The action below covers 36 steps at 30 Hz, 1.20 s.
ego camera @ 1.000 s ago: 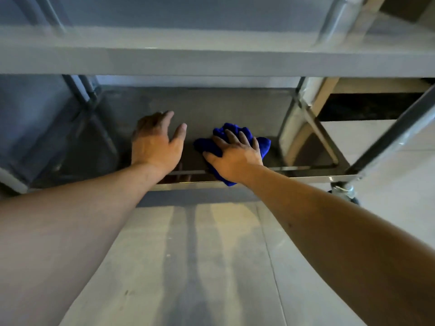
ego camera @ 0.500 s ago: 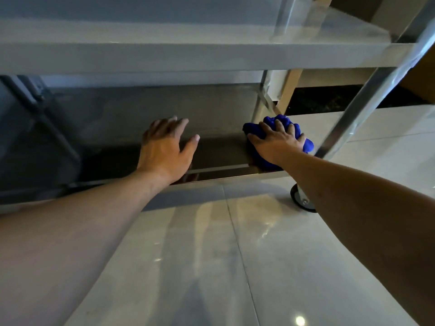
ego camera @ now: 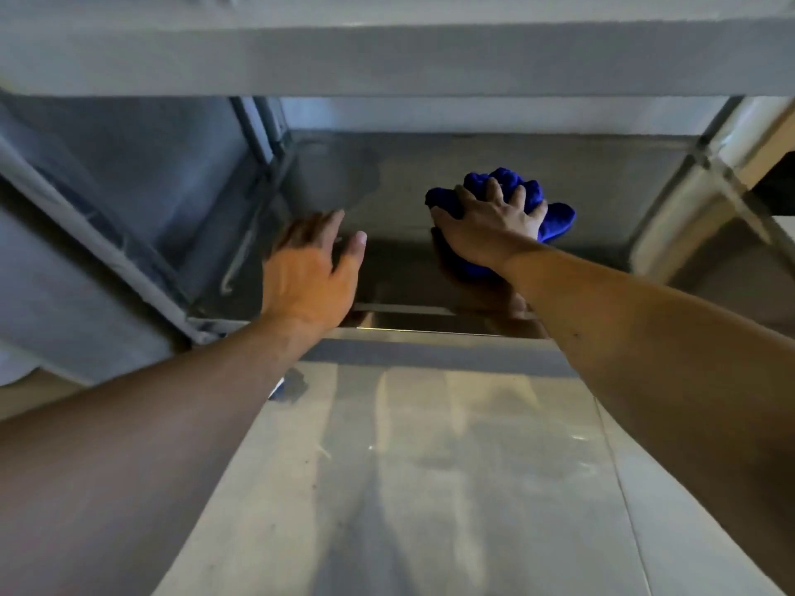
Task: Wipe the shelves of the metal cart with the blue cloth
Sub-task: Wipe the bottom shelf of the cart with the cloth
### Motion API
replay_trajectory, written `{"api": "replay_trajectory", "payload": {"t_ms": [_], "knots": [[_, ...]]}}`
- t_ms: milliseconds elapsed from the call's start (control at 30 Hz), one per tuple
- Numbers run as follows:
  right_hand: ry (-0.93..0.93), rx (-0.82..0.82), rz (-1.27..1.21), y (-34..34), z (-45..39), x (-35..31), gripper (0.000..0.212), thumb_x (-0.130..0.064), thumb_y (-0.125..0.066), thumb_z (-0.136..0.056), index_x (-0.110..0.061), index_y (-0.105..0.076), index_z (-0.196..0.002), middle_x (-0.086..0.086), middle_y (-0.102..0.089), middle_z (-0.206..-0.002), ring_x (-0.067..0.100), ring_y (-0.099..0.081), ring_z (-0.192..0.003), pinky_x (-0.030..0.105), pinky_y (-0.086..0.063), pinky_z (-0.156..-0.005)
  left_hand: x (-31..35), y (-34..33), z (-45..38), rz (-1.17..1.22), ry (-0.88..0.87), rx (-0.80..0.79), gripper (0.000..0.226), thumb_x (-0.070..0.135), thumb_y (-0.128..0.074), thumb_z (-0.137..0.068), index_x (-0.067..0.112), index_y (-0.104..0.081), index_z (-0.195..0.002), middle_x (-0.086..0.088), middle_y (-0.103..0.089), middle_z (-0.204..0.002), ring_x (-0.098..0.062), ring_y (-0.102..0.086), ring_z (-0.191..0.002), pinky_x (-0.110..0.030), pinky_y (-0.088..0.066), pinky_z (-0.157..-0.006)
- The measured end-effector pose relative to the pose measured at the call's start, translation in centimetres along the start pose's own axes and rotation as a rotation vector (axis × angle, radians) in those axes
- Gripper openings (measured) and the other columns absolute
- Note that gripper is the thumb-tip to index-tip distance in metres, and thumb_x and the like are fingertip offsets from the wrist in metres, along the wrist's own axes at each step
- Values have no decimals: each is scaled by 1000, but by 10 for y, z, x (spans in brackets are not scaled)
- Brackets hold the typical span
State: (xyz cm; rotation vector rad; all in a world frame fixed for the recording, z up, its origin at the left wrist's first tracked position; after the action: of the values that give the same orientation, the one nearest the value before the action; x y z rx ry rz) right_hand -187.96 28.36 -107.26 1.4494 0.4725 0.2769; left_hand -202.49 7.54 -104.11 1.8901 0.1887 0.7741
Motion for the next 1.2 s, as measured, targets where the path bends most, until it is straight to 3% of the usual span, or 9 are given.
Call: {"api": "replay_trajectory", "payload": {"t_ms": [133, 267, 433, 533, 600, 767, 900, 1200], "knots": [[158, -7, 14, -18, 3, -104, 74, -81, -13, -90, -47, -21, -155, 4, -14, -168, 44, -6, -151, 72, 0, -112, -44, 17, -6, 73, 83, 49, 67, 67, -25, -92, 31, -39, -147, -14, -54, -136, -34, -50, -124, -54, -46, -100], [297, -55, 56, -28, 14, -194, 68, -64, -39, -97, -44, -14, -158, 6, -4, -169, 45, 0, -151, 72, 0, -114, -60, 27, -14, 162, 82, 155, 64, 61, -33, -94, 25, -42, -147, -15, -50, -141, -32, -43, -132, -52, -38, -107], [348, -76, 53, -12, 15, -213, 63, -40, -47, -103, -34, -20, -159, 3, -10, -168, 37, -7, -152, 63, -8, -119, -43, 25, -36, 254, 167, 238, 67, 59, -29, -94, 18, -46, -145, -11, -48, -147, -27, -41, -135, -44, -31, -113], [404, -46, -45, 0, 10, -182, 57, -35, -44, -104, -29, -26, -157, 2, -24, -164, 30, -12, -152, 58, -5, -121, -9, 8, -51, 228, 162, 192, 70, 58, -23, -92, 18, -44, -145, -11, -47, -148, -30, -41, -135, -44, -28, -114], [370, -5, -64, 3, 3, -151, 53, -34, -43, -104, -29, -30, -155, 3, -29, -161, 29, -16, -150, 57, -7, -120, 18, -7, -53, 246, 46, 165, 64, 51, -27, -95, 13, -47, -143, -13, -47, -147, -31, -40, -136, -44, -26, -115], [217, -7, -19, 4, -31, -68, 60, -56, -44, -98, -45, -26, -154, -1, -16, -168, 33, -9, -152, 63, -5, -119, 66, -40, -53, 173, -62, 104, 63, 54, -30, -95, 17, -47, -143, -10, -52, -143, -29, -43, -133, -46, -30, -113], [101, 21, -34, 10, -47, 18, 66, -73, -28, -94, -48, -26, -154, 0, -18, -167, 35, -9, -153, 64, -1, -117, 105, -65, -52, 172, -101, 77, 63, 57, -31, -97, 18, -47, -143, -9, -54, -141, -28, -45, -132, -47, -31, -113], [-186, 67, -18, 40, -36, 205, 65, -76, -26, -93, -47, -31, -151, 0, -26, -165, 36, -16, -151, 65, -6, -117, 210, -122, -47, 302, -221, -44, 66, 57, -34, -94, 13, -50, -141, -10, -58, -136, -23, -51, -127, -47, -37, -109]]}}
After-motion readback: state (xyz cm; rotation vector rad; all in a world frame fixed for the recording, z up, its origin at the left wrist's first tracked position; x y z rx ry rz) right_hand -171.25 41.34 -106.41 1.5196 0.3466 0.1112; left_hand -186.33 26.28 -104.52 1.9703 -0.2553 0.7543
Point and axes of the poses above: each hand's wrist, its own z-axis away from the middle knuckle, its own y-axis out of the back of the hand, x = y × z, the point moved 6 cm from there along -z, towards the middle knuckle
